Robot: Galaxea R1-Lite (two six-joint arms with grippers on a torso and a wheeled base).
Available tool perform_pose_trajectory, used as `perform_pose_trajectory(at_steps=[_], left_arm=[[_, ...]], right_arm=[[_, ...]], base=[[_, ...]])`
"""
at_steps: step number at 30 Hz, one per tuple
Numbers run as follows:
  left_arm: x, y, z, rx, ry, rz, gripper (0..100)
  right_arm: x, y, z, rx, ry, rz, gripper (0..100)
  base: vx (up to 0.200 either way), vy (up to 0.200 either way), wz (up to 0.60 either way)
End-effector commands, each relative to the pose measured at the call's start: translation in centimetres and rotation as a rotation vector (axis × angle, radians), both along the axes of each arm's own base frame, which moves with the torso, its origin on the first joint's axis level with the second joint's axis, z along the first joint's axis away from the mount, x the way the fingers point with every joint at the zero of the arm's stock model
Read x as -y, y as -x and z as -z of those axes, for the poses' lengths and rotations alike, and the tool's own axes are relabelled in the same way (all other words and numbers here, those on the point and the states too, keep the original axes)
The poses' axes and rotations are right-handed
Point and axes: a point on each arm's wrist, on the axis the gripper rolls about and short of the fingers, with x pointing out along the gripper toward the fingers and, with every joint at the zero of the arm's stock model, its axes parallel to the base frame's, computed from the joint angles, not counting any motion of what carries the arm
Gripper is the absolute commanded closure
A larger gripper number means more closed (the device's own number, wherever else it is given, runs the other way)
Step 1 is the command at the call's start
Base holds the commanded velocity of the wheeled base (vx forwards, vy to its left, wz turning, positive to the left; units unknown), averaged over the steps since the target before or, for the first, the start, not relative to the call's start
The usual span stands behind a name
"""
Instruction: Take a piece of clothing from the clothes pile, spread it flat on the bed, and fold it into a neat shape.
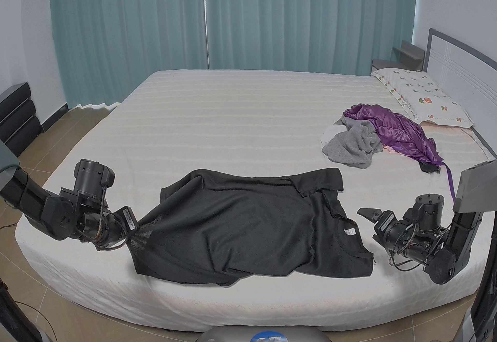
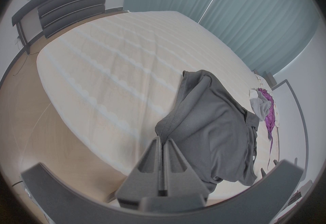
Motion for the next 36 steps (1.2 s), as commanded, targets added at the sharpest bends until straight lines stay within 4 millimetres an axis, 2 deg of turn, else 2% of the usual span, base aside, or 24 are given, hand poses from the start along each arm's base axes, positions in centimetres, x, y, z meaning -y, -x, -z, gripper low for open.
perform_pose_trajectory(at_steps=[1, 7, 8, 16, 21, 27, 36], left_arm=[[-0.3, -0.6, 0.4, -0.002, 0.003, -0.012, 100], [-0.2, -1.7, 3.0, -0.042, -0.008, -0.015, 100], [-0.3, -1.9, 3.2, -0.041, -0.005, -0.019, 0], [-0.6, -2.9, 3.5, 0.041, 0.023, -0.034, 0], [-0.9, -2.4, 3.5, 0.035, 0.039, -0.028, 0], [-1.2, -0.6, 2.1, 0.067, 0.160, 0.069, 0], [-1.2, 0.5, 3.3, 0.018, 0.105, 0.149, 0]], right_arm=[[0.0, 0.0, 0.0, -0.002, 0.001, -0.001, 0], [0.0, 0.0, 0.0, -0.001, 0.001, 0.001, 0], [0.0, 0.0, 0.0, -0.001, 0.001, 0.001, 0], [0.0, 0.0, 0.0, -0.001, 0.001, -0.001, 0], [0.0, 0.0, -0.1, 0.002, 0.000, 0.001, 0], [0.1, 0.1, -0.1, 0.002, -0.001, 0.001, 0], [0.1, 0.1, -0.1, -0.001, 0.001, 0.001, 0]], base=[[0.000, 0.000, 0.00], [0.000, 0.000, 0.00], [0.000, 0.000, 0.00], [0.000, 0.000, 0.00], [0.000, 0.000, 0.00], [0.000, 0.000, 0.00], [0.000, 0.000, 0.00]])
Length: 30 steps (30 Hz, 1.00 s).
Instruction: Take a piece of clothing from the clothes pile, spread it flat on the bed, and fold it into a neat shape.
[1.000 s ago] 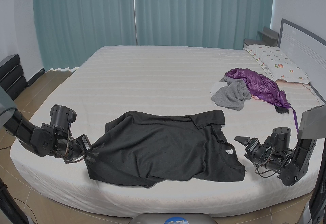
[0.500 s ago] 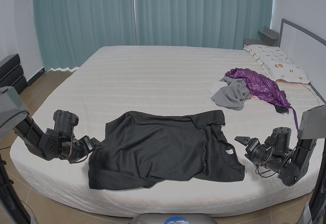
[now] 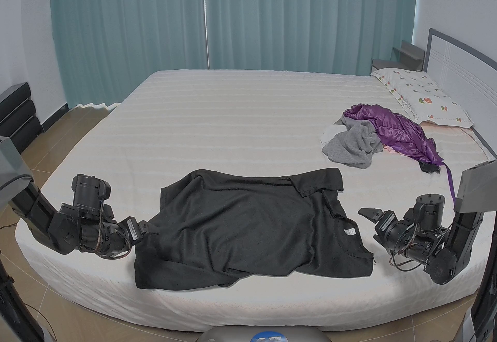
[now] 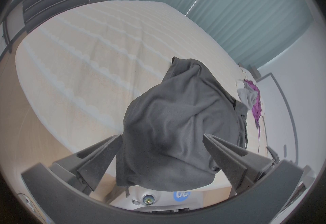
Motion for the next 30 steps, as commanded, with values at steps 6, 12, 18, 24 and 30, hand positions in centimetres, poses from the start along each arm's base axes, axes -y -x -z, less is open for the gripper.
perform_pose_trajectory(at_steps=[6, 12, 18, 24, 30], left_arm=[[0.0, 0.8, 0.2, -0.007, -0.003, 0.042, 0], [0.1, 0.7, 0.2, -0.011, 0.016, 0.056, 0], [0.1, 0.9, 0.0, -0.006, 0.016, 0.056, 0], [0.2, 1.3, -0.1, -0.006, 0.012, 0.064, 0], [0.4, 1.7, 0.2, -0.024, 0.009, 0.079, 0]], right_arm=[[0.0, 0.0, 0.1, -0.004, 0.002, -0.001, 0], [-0.1, 0.0, 0.2, -0.005, 0.002, -0.003, 0], [0.0, 0.1, 0.2, -0.008, 0.003, -0.003, 0], [0.0, 0.1, 0.1, -0.005, 0.002, -0.003, 0], [-0.1, 0.1, 0.1, -0.005, 0.002, -0.005, 0]], base=[[0.000, 0.000, 0.00], [0.000, 0.000, 0.00], [0.000, 0.000, 0.00], [0.000, 0.000, 0.00], [0.000, 0.000, 0.00]])
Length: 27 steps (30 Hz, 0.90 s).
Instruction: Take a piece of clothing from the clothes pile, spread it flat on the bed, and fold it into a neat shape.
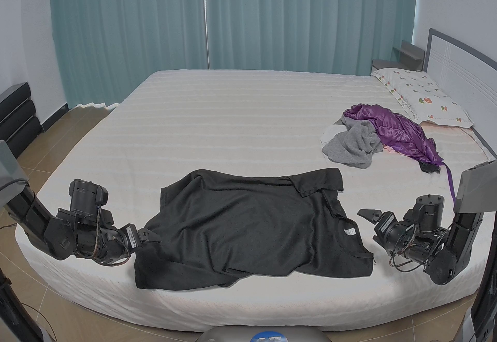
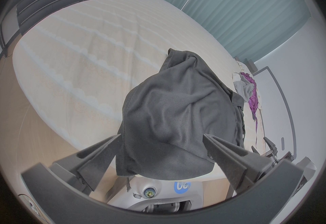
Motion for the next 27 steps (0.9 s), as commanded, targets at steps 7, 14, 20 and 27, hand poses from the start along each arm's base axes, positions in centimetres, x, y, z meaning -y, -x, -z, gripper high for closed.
perform_pose_trajectory(at_steps=[7, 14, 20, 27], left_arm=[[0.3, 0.4, 0.7, -0.018, -0.023, 0.039, 0], [0.3, 0.5, 1.4, -0.044, -0.023, 0.043, 0], [0.3, -0.2, 2.5, -0.046, -0.028, 0.040, 0], [0.1, -0.8, 3.9, -0.066, -0.033, 0.030, 0]], right_arm=[[-0.1, 0.0, 0.1, -0.004, 0.001, -0.003, 0], [-0.1, 0.0, 0.2, -0.005, 0.002, -0.003, 0], [-0.1, 0.0, 0.2, -0.007, 0.001, -0.003, 0], [-0.1, 0.0, 0.2, -0.008, 0.003, -0.003, 0]], base=[[0.000, 0.000, 0.00], [0.000, 0.000, 0.00], [0.000, 0.000, 0.00], [0.000, 0.000, 0.00]])
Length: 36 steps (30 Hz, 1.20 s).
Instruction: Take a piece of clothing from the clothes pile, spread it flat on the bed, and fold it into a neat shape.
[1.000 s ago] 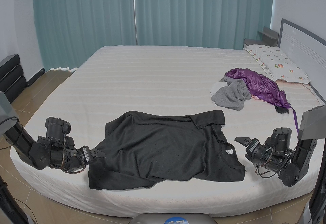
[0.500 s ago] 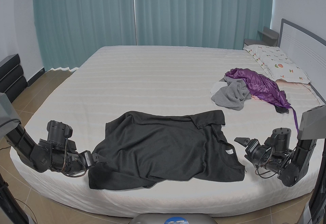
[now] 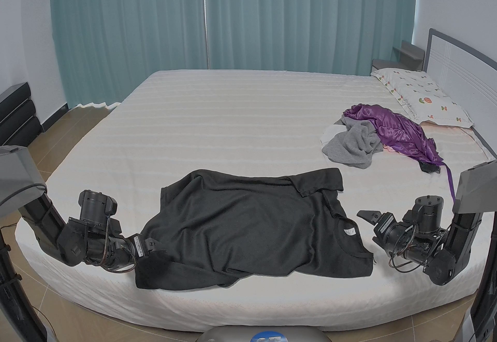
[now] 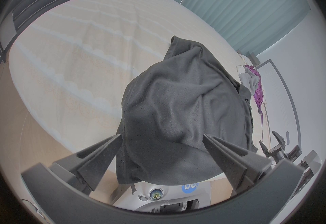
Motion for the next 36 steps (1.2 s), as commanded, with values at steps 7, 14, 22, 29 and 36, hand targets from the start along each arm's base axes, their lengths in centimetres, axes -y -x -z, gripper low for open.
perform_pose_trajectory(at_steps=[7, 14, 22, 29, 36], left_arm=[[-0.6, 1.2, -0.5, -0.004, 0.013, -0.020, 0], [-0.8, 3.8, 0.8, -0.077, 0.029, -0.002, 0], [-0.7, 3.5, 1.6, -0.090, 0.010, -0.009, 0], [-0.2, 4.1, 2.6, -0.138, 0.003, 0.012, 0], [0.1, 3.6, 3.2, -0.136, 0.002, 0.010, 0]], right_arm=[[0.1, 0.0, -0.1, 0.003, -0.001, 0.003, 0], [-0.1, 0.0, 0.1, -0.002, -0.001, -0.003, 0], [0.0, 0.0, 0.1, -0.005, -0.001, 0.002, 0], [-0.1, 0.0, 0.2, -0.010, 0.000, -0.001, 0], [-0.1, 0.1, 0.2, -0.010, 0.000, -0.004, 0]], base=[[0.000, 0.000, 0.00], [0.000, 0.000, 0.00], [0.000, 0.000, 0.00], [0.000, 0.000, 0.00], [0.000, 0.000, 0.00]])
